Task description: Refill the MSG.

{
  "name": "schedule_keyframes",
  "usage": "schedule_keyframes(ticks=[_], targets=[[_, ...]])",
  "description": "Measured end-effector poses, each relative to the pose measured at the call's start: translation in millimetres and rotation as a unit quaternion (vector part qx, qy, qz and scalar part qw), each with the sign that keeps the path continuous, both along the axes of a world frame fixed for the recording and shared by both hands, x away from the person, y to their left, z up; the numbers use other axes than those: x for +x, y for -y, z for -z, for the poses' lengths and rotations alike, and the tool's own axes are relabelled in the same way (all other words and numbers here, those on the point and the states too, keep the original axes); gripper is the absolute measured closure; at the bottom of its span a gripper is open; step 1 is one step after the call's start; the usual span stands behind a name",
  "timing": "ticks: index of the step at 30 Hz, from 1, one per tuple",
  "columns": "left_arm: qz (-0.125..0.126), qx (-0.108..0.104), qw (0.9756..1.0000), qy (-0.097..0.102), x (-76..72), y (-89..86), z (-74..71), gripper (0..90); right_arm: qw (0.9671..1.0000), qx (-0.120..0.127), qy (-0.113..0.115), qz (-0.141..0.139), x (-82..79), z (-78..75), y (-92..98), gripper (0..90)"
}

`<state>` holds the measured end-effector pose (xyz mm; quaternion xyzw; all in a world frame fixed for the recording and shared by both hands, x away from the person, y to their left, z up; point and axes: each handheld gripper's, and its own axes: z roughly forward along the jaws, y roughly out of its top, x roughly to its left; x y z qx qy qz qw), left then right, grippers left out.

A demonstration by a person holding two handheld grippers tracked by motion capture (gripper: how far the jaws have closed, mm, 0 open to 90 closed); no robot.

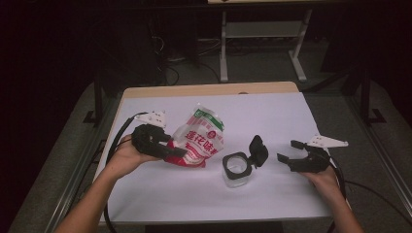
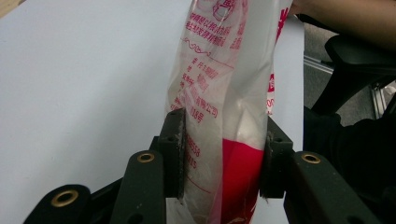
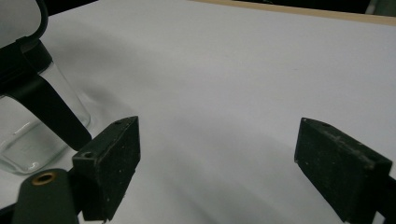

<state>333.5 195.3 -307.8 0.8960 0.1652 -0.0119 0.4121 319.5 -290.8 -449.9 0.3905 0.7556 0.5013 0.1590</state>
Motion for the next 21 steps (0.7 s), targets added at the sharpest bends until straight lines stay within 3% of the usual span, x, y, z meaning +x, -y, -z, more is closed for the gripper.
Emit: schedule_keyframes(ticks=[15,21], targets=[[0.025,0.038,0.9989,-0.002,3.8,21.8,-18.8,63.3,1.0000,0.002,0.002,0.004,0.2,-0.3,2.9,13.9],[0.044,0.072,0.9964,0.000,4.8,35.0,-25.6,64.0,1.0000,0.003,0.003,0.003,0.3,-0.3,3.2,13.9]])
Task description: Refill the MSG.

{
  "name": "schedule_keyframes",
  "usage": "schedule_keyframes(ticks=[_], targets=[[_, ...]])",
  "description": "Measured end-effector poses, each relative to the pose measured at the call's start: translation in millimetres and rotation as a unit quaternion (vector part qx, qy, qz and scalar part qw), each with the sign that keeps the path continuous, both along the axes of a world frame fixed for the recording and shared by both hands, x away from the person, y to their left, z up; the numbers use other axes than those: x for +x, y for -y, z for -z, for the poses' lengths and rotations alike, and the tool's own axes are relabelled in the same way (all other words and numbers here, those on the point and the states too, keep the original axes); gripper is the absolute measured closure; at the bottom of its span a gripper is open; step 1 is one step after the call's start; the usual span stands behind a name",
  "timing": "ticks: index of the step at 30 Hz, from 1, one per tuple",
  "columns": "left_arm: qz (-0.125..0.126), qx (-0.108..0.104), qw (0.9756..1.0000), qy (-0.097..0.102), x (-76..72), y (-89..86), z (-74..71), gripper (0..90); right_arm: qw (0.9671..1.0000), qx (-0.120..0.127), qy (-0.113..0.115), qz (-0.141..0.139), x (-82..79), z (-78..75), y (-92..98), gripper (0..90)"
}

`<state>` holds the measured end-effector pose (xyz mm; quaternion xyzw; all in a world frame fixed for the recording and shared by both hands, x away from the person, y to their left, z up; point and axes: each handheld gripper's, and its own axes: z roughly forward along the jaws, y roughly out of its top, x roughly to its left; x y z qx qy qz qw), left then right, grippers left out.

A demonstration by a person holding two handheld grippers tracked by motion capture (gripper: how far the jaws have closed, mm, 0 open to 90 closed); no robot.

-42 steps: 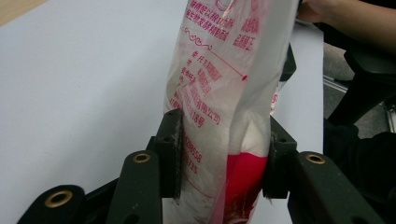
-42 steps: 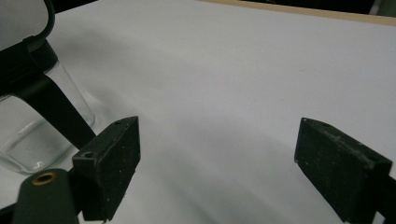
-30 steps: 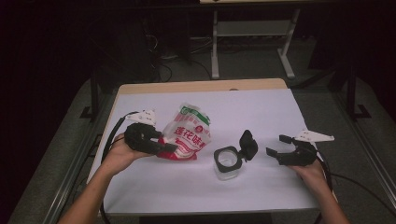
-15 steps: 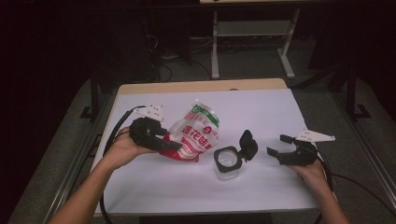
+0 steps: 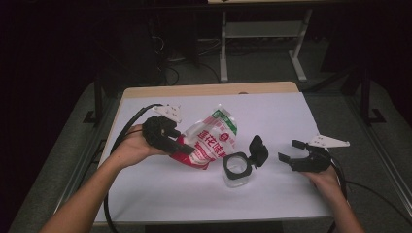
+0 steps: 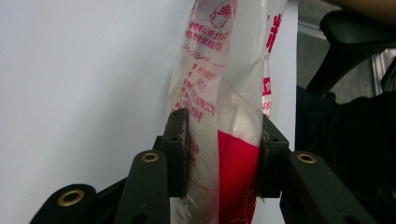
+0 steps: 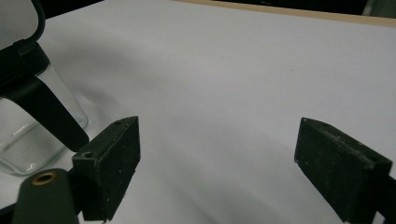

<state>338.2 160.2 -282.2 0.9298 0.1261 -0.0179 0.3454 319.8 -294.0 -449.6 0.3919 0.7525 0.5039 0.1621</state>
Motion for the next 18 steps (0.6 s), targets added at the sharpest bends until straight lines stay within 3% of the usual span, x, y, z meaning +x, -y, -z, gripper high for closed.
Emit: schedule_keyframes(ticks=[18], targets=[[0.019,0.036,0.9992,-0.004,4.6,17.8,-9.9,67.6,1.0000,0.001,0.002,0.001,0.0,0.1,1.8,13.9]])
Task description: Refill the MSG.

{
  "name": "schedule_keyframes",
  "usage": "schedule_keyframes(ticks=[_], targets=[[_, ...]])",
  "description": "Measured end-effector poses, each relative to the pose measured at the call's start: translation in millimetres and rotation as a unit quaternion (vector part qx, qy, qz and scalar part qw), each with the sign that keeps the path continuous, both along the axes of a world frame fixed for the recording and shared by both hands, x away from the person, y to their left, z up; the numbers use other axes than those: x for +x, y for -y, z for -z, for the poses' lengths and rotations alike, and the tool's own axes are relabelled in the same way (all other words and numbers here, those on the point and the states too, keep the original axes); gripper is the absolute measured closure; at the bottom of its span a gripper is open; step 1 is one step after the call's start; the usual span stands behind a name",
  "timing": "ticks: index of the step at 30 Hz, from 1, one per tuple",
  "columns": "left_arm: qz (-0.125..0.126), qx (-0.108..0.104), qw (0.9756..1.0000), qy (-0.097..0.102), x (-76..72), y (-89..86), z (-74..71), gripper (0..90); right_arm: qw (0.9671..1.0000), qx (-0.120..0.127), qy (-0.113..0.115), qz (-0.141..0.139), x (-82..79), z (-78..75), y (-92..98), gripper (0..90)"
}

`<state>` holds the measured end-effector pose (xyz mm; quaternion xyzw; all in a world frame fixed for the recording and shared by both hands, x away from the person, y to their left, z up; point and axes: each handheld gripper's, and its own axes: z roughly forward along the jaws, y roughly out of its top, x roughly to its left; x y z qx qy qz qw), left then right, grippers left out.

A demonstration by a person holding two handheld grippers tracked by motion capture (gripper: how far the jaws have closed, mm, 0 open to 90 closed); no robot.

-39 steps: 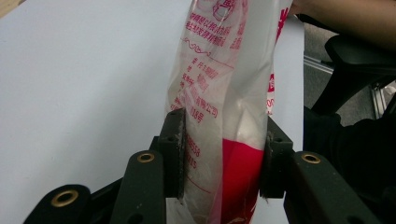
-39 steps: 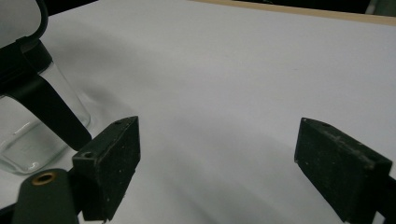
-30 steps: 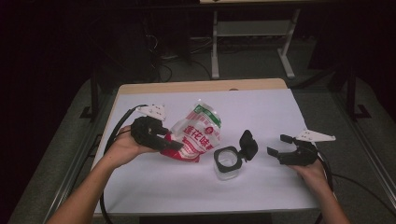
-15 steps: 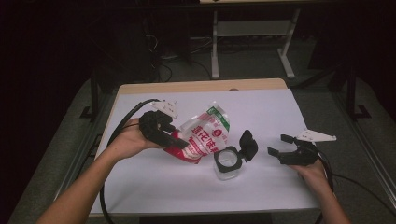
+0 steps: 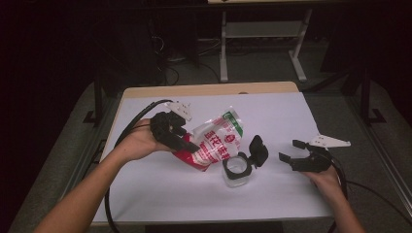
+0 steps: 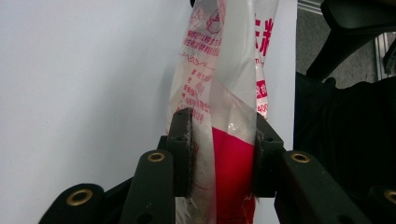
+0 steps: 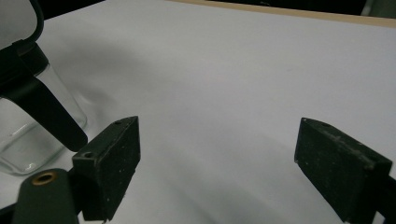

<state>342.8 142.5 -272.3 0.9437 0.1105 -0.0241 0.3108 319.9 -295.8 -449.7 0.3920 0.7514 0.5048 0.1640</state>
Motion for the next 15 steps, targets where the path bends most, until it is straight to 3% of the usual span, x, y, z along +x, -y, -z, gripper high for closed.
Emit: schedule_keyframes(ticks=[15], targets=[[0.021,0.029,0.9994,0.004,-0.2,14.0,-3.6,72.2,1.0000,0.000,0.000,0.001,-0.1,-0.2,1.2,13.9]])
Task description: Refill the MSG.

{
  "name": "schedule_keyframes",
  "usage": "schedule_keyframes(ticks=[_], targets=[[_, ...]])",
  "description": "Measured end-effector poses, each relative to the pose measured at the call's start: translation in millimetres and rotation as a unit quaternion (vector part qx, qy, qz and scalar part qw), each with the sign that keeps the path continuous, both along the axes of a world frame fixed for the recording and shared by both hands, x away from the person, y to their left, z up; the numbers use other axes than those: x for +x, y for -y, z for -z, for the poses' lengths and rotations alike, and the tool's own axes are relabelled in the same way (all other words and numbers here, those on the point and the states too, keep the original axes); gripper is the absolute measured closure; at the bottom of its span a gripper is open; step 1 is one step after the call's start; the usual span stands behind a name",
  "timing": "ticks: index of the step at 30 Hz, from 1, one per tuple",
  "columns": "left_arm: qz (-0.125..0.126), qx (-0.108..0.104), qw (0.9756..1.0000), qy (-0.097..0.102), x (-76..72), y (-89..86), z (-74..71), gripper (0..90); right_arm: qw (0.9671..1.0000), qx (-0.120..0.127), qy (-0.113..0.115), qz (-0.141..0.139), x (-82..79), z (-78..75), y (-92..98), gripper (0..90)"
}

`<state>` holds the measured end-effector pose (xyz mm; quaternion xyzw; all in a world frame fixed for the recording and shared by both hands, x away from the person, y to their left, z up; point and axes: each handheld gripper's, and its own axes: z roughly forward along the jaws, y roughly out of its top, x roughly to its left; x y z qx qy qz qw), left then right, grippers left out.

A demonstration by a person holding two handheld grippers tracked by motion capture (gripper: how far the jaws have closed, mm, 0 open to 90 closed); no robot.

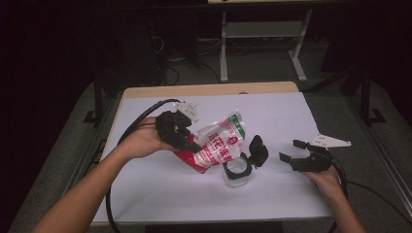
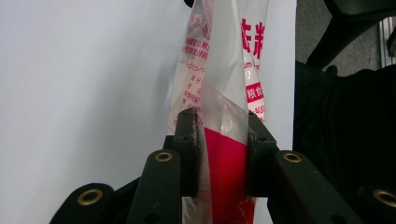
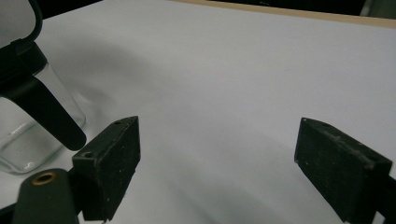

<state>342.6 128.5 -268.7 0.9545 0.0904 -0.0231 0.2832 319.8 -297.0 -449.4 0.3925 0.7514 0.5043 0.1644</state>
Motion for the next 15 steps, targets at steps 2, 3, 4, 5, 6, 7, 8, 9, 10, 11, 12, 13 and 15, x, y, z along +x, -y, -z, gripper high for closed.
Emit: schedule_keyframes(ticks=[2,3,4,5,6,7,8,9,10,11,12,13,15], targets=[[0.001,0.003,1.0000,-0.001,-0.2,1.6,0.2,72.9,1.0000,0.000,0.000,0.001,-0.1,0.0,0.4,13.9],[0.001,0.003,1.0000,-0.002,0.1,2.3,-0.2,73.2,1.0000,-0.001,0.001,0.001,0.0,0.0,0.6,13.9],[0.003,0.005,1.0000,-0.001,0.3,2.7,-0.9,73.6,1.0000,0.000,0.001,0.001,-0.1,-0.1,0.5,13.9],[0.004,0.005,1.0000,-0.003,0.4,3.1,-1.6,74.0,1.0000,-0.001,0.001,0.001,-0.1,-0.1,0.6,13.9],[0.006,0.005,1.0000,-0.002,0.4,3.5,-2.3,74.4,1.0000,-0.001,0.002,0.001,-0.1,-0.2,0.5,13.9],[0.005,0.005,1.0000,-0.002,0.2,3.9,-3.1,74.7,1.0000,-0.001,0.001,0.001,-0.1,-0.1,0.4,13.9],[0.007,0.006,1.0000,0.000,0.1,4.5,-4.3,75.0,1.0000,-0.001,0.001,0.001,-0.1,-0.1,0.4,13.9],[0.008,0.008,0.9999,0.000,-0.1,5.0,-5.1,75.4,1.0000,-0.001,0.001,0.001,-0.1,-0.1,0.4,13.9],[0.010,0.009,0.9999,0.001,0.1,5.3,-5.7,75.7,1.0000,0.000,0.002,0.001,-0.1,-0.2,0.5,13.9],[0.010,0.009,0.9999,0.002,-0.4,6.1,-6.4,76.0,1.0000,-0.001,0.001,0.001,-0.2,-0.3,0.5,13.9],[0.010,0.012,0.9999,0.002,-0.4,6.6,-7.2,76.4,1.0000,-0.001,0.001,0.001,-0.2,-0.3,0.6,13.9],[0.014,0.016,0.9998,0.003,0.2,7.4,-8.5,76.7,1.0000,-0.001,0.002,0.001,-0.2,-0.4,0.6,13.9],[0.015,0.020,0.9997,0.005,0.0,9.0,-9.9,77.6,1.0000,-0.001,0.001,0.001,-0.2,-0.3,0.5,13.9]])
